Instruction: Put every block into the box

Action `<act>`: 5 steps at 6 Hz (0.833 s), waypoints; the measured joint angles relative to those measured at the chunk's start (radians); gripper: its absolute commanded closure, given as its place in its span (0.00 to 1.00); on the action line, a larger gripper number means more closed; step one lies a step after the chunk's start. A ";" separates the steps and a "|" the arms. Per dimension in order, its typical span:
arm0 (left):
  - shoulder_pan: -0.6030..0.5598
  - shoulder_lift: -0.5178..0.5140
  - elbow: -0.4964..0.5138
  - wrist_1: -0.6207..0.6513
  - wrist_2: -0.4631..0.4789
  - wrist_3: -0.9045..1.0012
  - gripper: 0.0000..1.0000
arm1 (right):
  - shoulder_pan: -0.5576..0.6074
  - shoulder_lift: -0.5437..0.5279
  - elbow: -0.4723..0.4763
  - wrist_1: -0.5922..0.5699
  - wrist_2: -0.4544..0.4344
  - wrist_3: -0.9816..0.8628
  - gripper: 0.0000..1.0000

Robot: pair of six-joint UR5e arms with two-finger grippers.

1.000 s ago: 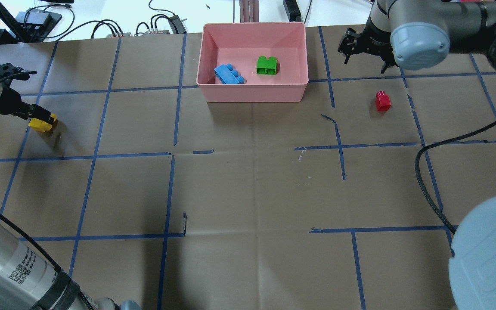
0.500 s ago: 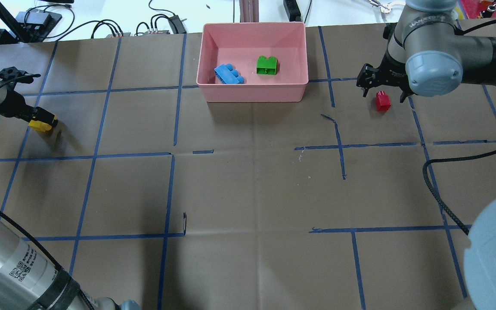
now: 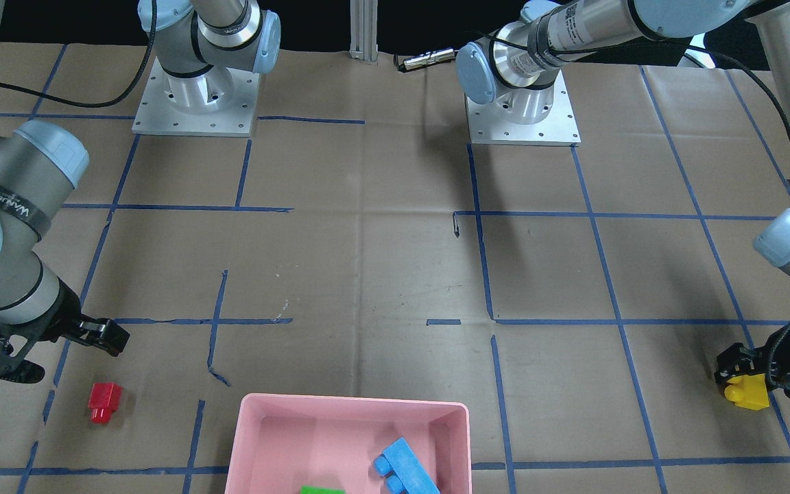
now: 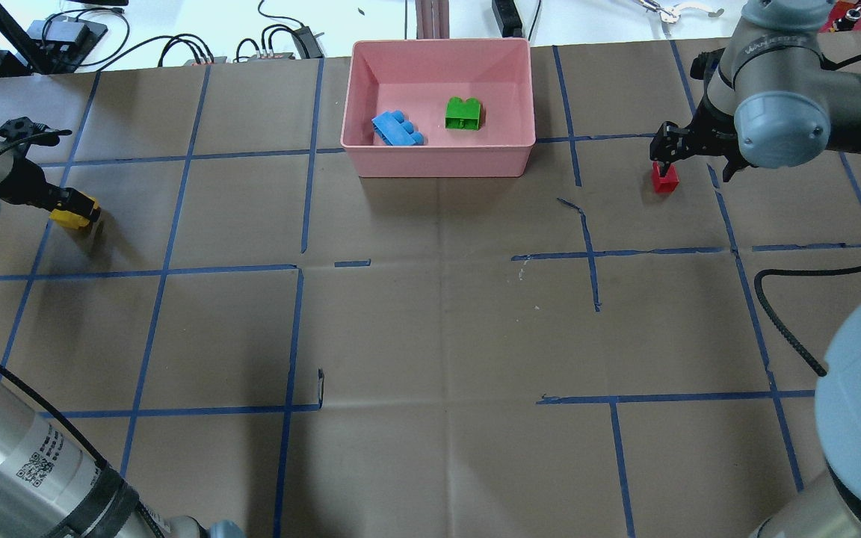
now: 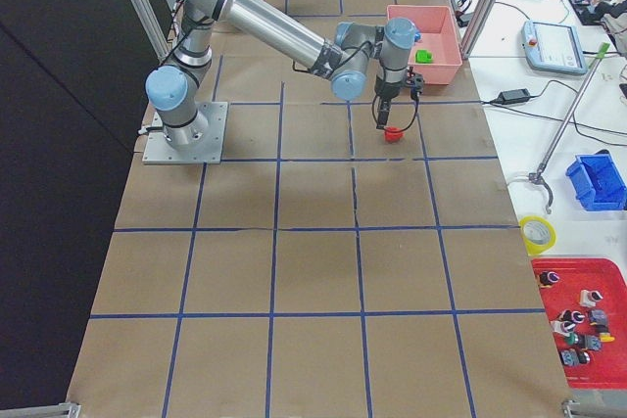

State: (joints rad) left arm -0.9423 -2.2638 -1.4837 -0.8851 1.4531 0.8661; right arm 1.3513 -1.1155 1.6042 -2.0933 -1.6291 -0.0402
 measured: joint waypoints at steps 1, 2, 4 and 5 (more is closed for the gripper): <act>0.000 0.000 0.005 -0.001 0.001 0.002 0.70 | -0.002 0.043 -0.045 0.000 0.013 -0.028 0.00; 0.000 0.000 0.009 -0.003 0.003 0.004 0.74 | -0.001 0.076 -0.077 0.001 0.018 -0.081 0.00; -0.015 0.030 0.035 -0.022 0.005 0.008 0.74 | 0.002 0.106 -0.088 0.001 0.020 -0.140 0.00; -0.040 0.061 0.081 -0.086 0.009 0.005 0.74 | 0.002 0.129 -0.094 -0.001 0.020 -0.144 0.00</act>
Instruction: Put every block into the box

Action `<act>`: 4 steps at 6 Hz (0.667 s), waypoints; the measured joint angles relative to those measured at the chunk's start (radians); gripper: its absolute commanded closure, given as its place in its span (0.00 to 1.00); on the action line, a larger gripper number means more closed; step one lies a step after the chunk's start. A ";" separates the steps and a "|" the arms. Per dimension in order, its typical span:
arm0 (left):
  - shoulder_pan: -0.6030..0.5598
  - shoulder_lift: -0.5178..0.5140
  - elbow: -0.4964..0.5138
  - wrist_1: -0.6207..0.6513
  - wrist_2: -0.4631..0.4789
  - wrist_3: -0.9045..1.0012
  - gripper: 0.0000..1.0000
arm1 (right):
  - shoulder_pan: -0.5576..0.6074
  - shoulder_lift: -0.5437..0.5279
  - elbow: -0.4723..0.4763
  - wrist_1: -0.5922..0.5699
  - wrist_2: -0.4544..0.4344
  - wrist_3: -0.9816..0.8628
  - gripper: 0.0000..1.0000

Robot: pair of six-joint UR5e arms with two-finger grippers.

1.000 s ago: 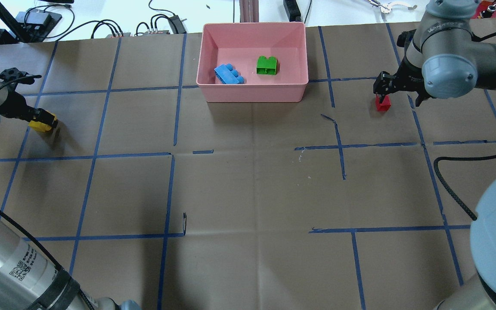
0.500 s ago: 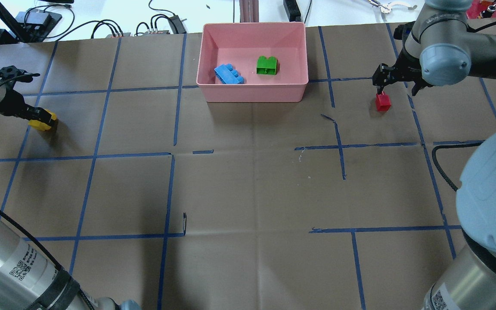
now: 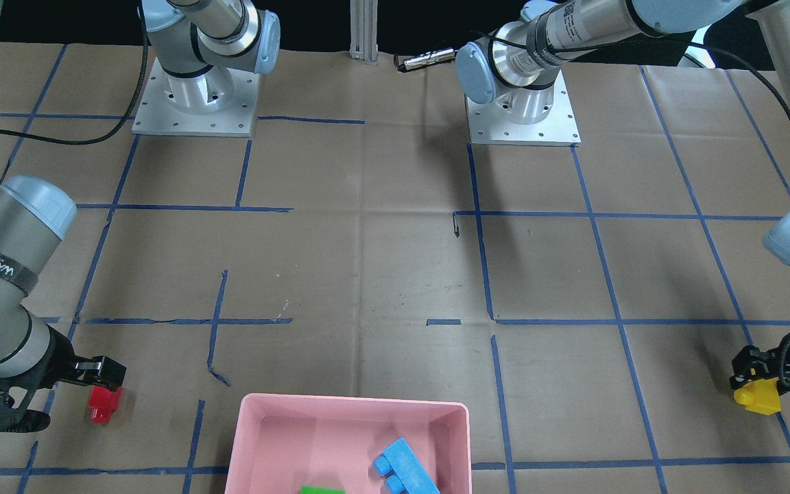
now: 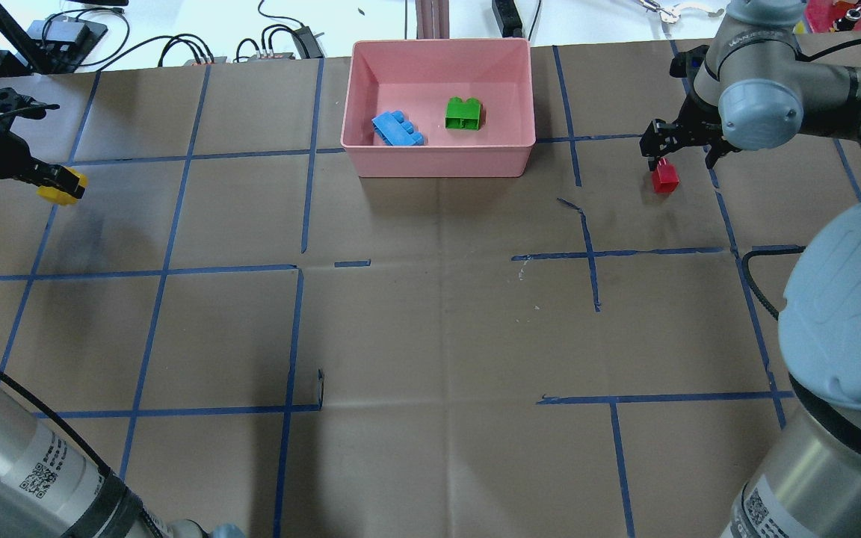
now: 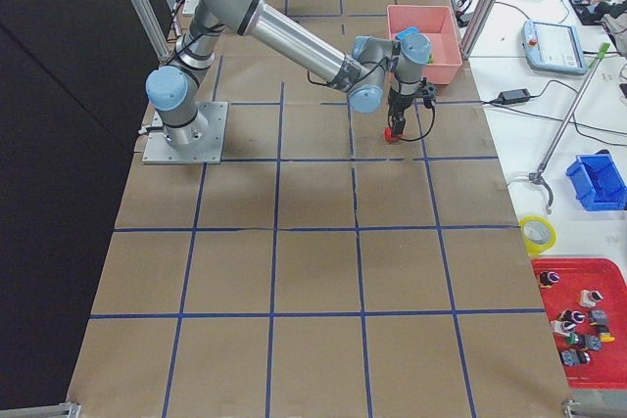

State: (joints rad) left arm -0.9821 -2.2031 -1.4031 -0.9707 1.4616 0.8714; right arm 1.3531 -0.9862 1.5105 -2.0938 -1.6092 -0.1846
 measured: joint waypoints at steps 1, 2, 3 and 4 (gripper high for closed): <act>-0.042 0.029 0.073 -0.111 0.003 -0.026 0.74 | 0.001 0.024 -0.007 -0.012 0.000 -0.001 0.00; -0.103 0.040 0.156 -0.208 0.005 -0.085 0.73 | 0.000 0.035 -0.007 -0.027 0.014 -0.002 0.00; -0.188 0.039 0.227 -0.273 0.006 -0.214 0.73 | -0.002 0.038 -0.001 -0.031 0.033 -0.003 0.01; -0.287 0.040 0.268 -0.307 0.007 -0.403 0.73 | -0.003 0.039 0.004 -0.030 0.041 -0.003 0.02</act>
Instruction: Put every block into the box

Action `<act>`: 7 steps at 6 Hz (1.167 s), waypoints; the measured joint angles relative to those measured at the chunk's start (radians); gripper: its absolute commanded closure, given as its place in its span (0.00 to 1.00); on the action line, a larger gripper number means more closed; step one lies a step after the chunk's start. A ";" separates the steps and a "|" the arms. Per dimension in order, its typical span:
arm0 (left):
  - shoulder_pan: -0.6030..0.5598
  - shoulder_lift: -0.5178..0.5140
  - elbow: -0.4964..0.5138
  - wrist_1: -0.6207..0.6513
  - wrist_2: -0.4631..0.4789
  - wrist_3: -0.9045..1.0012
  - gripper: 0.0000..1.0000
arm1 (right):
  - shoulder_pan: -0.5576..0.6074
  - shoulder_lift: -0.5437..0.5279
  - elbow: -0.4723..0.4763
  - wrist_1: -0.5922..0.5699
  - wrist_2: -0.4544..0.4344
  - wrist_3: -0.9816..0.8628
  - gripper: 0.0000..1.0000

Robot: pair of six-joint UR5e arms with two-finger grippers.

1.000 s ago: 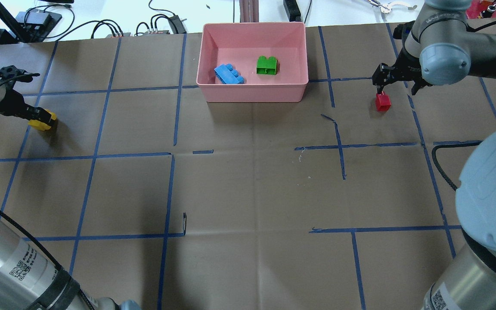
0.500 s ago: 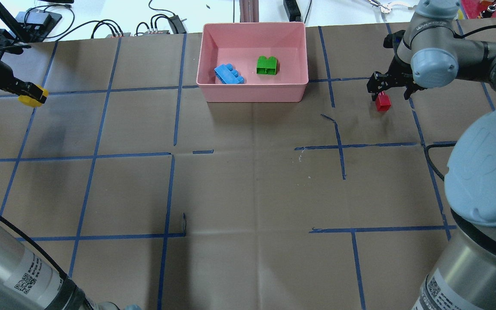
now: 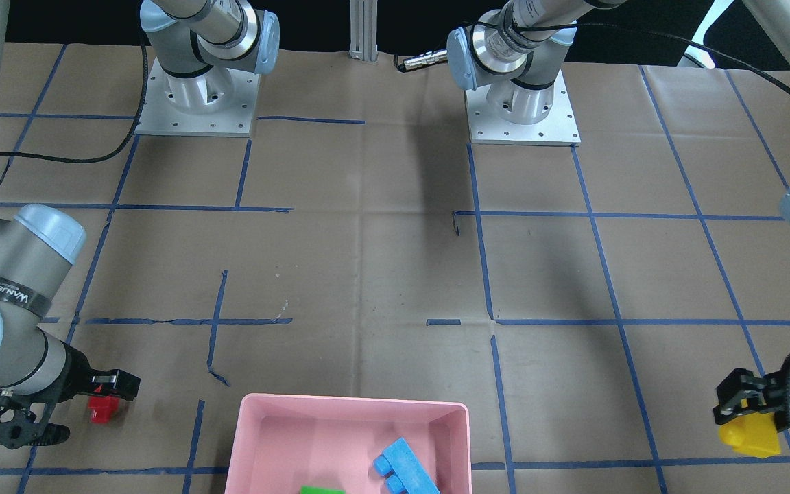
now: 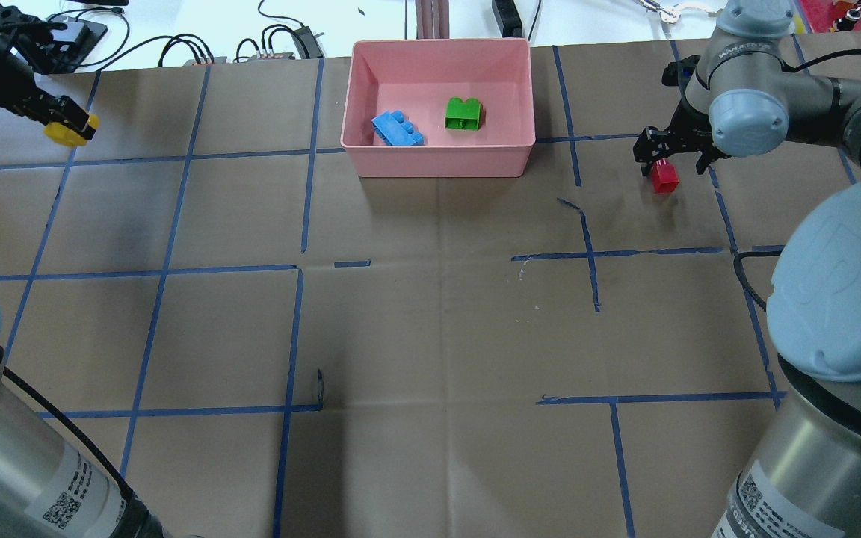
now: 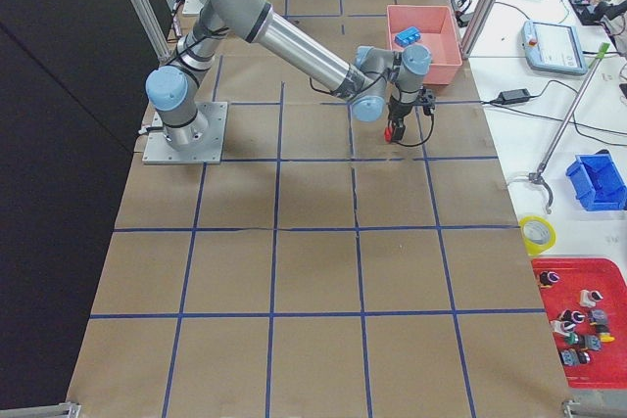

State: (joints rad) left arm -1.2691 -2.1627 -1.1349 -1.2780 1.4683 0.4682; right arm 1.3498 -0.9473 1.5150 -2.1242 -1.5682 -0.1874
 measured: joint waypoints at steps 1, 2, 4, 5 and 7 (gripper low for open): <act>-0.110 -0.004 0.020 -0.007 0.001 -0.218 0.73 | -0.001 0.001 0.003 -0.001 0.005 -0.001 0.08; -0.216 -0.025 0.042 -0.004 0.013 -0.418 0.73 | -0.001 0.004 0.004 -0.002 0.007 -0.002 0.18; -0.381 -0.124 0.134 0.009 0.064 -0.685 0.73 | -0.002 0.009 0.007 0.002 0.000 -0.003 0.39; -0.432 -0.182 0.188 0.017 0.077 -0.771 0.72 | -0.002 0.008 0.007 0.007 -0.005 -0.004 0.49; -0.495 -0.279 0.243 0.093 0.082 -0.853 0.10 | -0.001 0.002 0.005 0.013 -0.021 -0.009 0.80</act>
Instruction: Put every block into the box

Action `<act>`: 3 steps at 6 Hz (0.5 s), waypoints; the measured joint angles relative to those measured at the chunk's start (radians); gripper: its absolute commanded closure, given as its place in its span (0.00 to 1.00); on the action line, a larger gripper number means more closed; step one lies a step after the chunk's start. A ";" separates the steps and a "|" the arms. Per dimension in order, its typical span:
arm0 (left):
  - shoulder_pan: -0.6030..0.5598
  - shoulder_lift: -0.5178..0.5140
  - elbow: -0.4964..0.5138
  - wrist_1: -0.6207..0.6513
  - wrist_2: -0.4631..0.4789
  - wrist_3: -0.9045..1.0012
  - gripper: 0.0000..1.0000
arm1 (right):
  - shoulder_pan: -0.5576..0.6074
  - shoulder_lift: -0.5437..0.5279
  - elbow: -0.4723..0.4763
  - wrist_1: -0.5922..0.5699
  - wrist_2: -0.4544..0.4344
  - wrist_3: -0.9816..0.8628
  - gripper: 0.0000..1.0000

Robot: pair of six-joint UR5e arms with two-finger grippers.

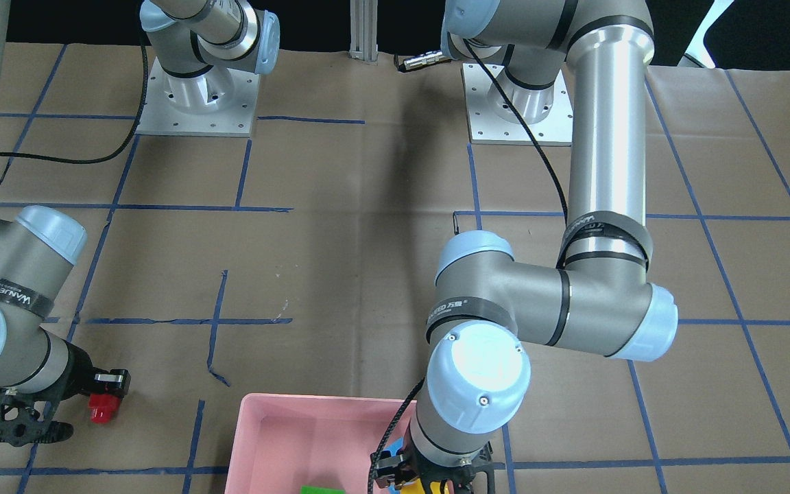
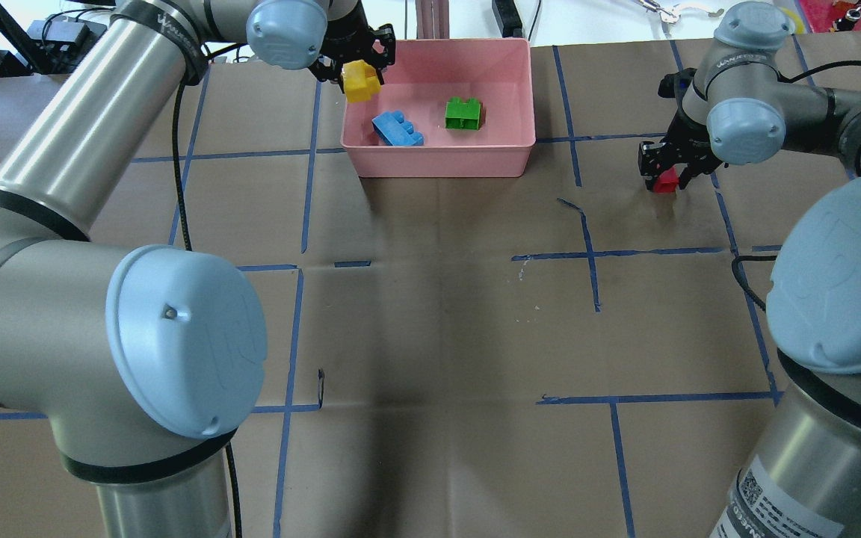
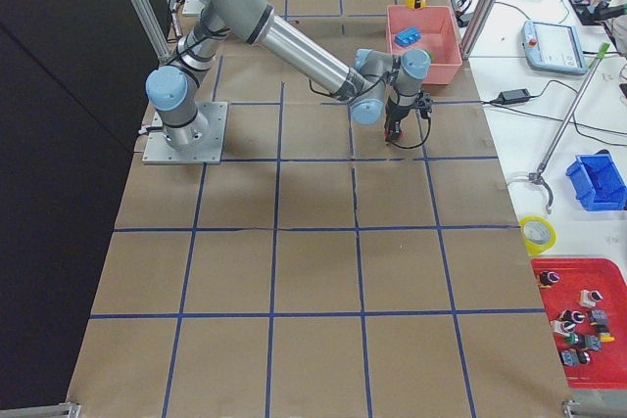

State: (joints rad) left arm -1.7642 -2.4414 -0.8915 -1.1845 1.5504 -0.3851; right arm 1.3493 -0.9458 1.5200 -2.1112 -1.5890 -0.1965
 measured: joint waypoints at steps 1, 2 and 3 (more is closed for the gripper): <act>-0.012 -0.019 0.004 0.030 0.000 -0.006 0.01 | 0.001 -0.005 -0.002 0.010 -0.017 -0.007 0.92; -0.014 -0.019 0.003 0.040 -0.001 -0.002 0.01 | 0.002 -0.011 -0.011 0.042 -0.041 -0.008 0.93; -0.008 -0.008 0.004 0.038 -0.002 0.012 0.00 | 0.004 -0.027 -0.027 0.074 -0.065 -0.005 0.93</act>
State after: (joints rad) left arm -1.7722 -2.4494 -0.8877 -1.1461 1.5487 -0.3726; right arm 1.3535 -0.9726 1.4930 -2.0367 -1.6537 -0.2010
